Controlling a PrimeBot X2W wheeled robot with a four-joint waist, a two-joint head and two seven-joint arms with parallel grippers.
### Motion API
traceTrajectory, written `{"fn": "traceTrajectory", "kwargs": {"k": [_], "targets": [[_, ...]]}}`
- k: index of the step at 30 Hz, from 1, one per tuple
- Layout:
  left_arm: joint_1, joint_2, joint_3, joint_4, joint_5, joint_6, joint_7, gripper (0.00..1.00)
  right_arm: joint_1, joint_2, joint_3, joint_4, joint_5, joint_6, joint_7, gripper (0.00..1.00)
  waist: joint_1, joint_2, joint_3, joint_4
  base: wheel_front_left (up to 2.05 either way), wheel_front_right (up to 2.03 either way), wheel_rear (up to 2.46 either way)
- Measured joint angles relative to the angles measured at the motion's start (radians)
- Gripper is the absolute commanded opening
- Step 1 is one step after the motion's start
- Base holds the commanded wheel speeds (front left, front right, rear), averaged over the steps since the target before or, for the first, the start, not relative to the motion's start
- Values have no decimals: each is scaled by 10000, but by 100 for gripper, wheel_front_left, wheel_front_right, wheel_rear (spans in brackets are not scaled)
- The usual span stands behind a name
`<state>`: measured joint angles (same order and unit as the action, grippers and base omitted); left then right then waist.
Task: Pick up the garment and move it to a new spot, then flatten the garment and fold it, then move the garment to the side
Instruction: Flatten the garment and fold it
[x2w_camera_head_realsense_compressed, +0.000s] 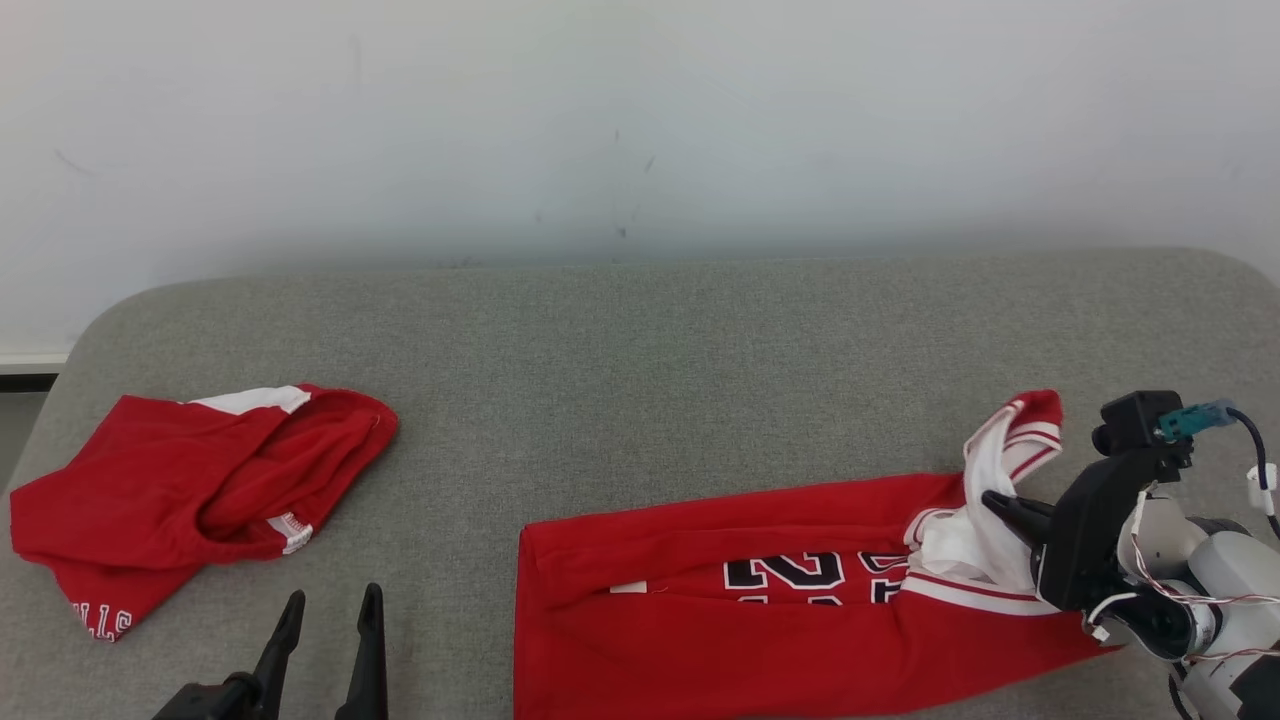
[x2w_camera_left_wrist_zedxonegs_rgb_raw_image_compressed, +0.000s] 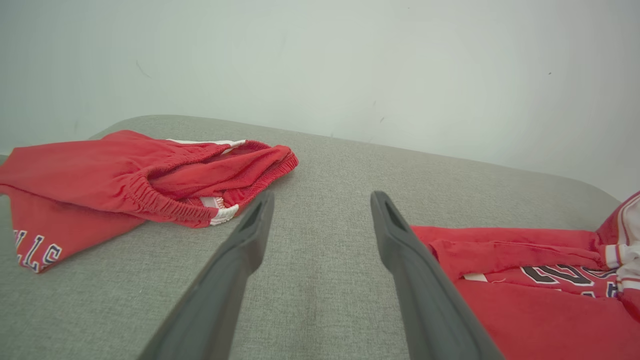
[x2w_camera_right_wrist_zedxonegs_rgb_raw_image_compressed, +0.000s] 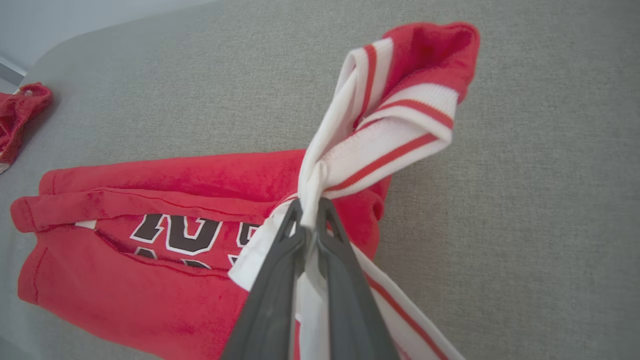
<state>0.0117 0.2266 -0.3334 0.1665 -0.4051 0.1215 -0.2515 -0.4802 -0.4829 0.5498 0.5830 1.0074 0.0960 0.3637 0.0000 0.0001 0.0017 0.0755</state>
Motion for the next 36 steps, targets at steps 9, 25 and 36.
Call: {"fn": "traceTrajectory", "kwargs": {"k": [9,25,36], "targets": [[-40,-140,-205,180,0,-167,0,100,30,343,142,-1724,811,113,725,0,0,0,-16,137,0,0,0],[-435,-359,-301,581,-2,-263,0,100,90,1058,596,-3078,1292,-98,1751,0,0,0,63,1120,0,0,0],[-605,-516,-399,704,-15,-349,0,100,-7,1636,863,-3269,1429,-629,2098,0,0,-1,93,1559,0,0,0]]}}
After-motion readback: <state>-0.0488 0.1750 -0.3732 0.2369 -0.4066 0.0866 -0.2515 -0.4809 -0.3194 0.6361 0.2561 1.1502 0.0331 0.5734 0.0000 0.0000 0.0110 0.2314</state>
